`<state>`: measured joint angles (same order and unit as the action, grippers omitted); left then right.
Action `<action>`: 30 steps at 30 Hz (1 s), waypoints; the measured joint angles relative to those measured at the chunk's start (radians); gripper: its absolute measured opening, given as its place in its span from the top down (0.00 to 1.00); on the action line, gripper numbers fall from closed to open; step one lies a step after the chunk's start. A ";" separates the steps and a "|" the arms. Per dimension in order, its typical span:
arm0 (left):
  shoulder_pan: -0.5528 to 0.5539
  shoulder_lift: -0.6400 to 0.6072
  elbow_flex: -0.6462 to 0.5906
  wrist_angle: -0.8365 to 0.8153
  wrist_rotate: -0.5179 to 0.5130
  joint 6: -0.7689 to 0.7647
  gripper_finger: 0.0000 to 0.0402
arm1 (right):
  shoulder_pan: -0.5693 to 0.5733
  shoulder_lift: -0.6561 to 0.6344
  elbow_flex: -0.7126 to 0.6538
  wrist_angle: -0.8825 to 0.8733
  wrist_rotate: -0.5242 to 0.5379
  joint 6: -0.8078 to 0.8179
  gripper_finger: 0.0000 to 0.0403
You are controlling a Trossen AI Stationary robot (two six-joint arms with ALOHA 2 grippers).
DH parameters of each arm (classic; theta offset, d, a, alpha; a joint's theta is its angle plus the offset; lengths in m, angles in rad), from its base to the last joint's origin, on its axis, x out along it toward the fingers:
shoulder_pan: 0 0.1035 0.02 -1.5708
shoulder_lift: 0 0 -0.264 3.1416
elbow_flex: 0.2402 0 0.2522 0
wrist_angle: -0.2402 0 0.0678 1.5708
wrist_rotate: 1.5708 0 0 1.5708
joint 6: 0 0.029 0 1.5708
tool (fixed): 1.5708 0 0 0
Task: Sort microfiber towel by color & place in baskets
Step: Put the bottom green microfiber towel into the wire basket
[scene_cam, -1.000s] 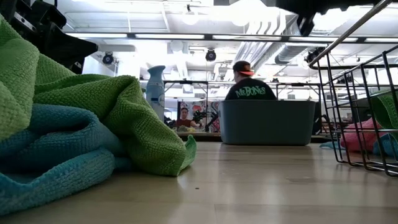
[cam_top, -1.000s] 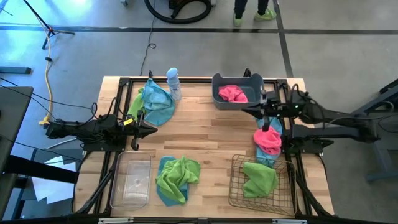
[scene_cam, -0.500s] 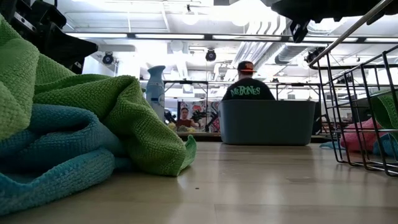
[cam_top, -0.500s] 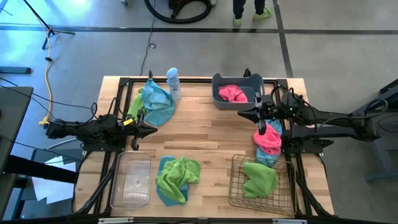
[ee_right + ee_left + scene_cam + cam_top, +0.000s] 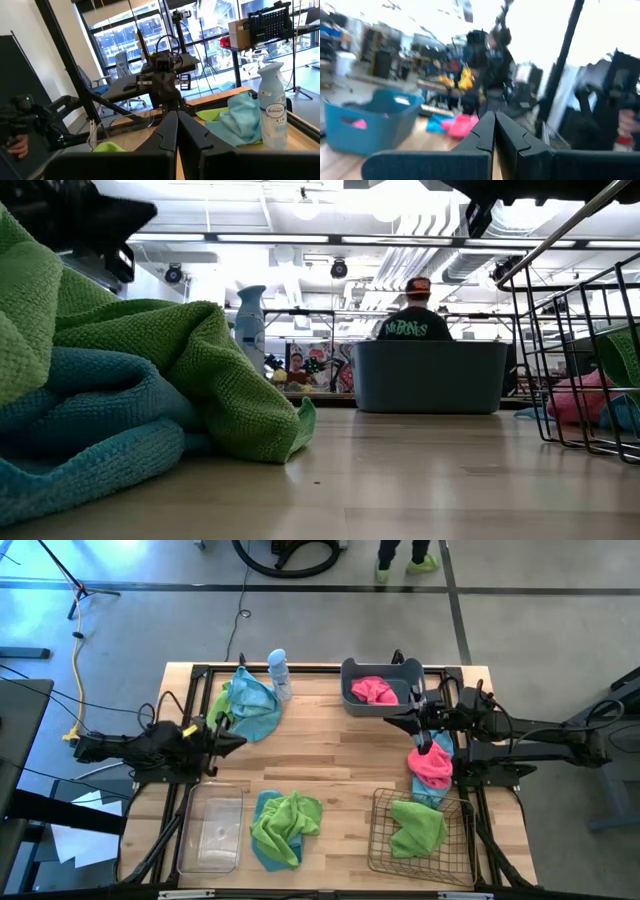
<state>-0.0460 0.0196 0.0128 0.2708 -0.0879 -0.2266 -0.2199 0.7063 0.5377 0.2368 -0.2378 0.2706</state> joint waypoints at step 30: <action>0.001 0.498 0.675 -0.468 -0.446 -0.077 0.60 | 0.000 0.000 0.001 -0.016 0.000 -0.001 1.00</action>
<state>-0.0452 0.5181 0.6877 -0.1969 -0.5341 -0.3040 -0.2199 0.7067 0.5385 0.2208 -0.2382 0.2695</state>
